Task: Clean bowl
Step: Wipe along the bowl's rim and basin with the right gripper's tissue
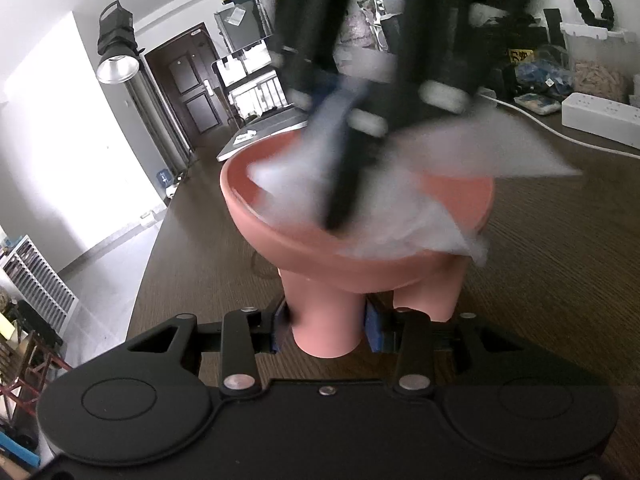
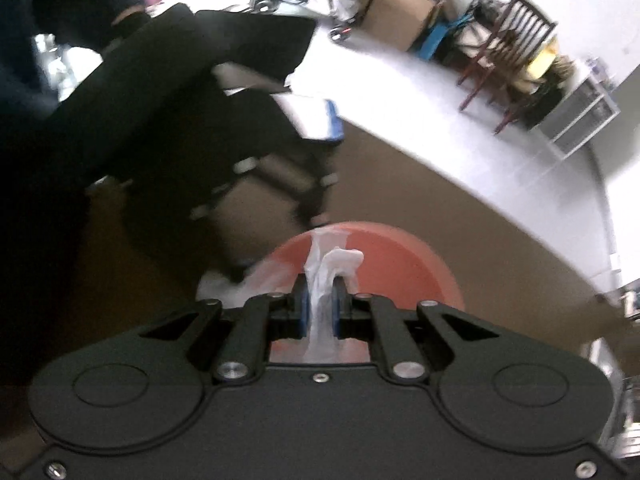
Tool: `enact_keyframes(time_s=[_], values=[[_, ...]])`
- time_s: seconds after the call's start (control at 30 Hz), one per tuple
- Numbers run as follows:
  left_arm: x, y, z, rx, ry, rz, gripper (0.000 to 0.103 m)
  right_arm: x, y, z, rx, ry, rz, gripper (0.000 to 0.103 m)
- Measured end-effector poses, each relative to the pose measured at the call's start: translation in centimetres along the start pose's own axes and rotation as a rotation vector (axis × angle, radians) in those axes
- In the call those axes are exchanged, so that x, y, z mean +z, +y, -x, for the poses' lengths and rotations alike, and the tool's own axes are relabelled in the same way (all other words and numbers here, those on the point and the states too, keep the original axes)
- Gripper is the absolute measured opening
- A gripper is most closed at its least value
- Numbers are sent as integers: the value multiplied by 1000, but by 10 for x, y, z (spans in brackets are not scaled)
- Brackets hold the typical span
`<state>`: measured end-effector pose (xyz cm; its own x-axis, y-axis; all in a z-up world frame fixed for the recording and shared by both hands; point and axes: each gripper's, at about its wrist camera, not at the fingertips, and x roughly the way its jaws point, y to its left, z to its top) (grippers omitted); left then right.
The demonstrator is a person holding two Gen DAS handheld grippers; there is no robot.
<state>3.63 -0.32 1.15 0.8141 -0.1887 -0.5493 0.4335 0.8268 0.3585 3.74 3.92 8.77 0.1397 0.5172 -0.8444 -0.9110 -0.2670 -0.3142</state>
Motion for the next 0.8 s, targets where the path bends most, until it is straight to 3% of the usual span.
enact_keyframes(time_s=[0.13,0.23,0.47,0.6,0.8], values=[[-1,0,0,1,0,3,38,-11,-29,7,-70,24,-33,11],[-2,-1,0,2,0,10,38,-40,-13,32,-90,71,-41,11],[-3,2,-1,3,-1,18,38,-76,30,46,-5,150,-26,11],[-2,1,-1,4,-1,14,38,-64,58,45,48,95,-5,11],[-2,1,1,5,0,-1,38,-9,81,39,60,-51,102,11]])
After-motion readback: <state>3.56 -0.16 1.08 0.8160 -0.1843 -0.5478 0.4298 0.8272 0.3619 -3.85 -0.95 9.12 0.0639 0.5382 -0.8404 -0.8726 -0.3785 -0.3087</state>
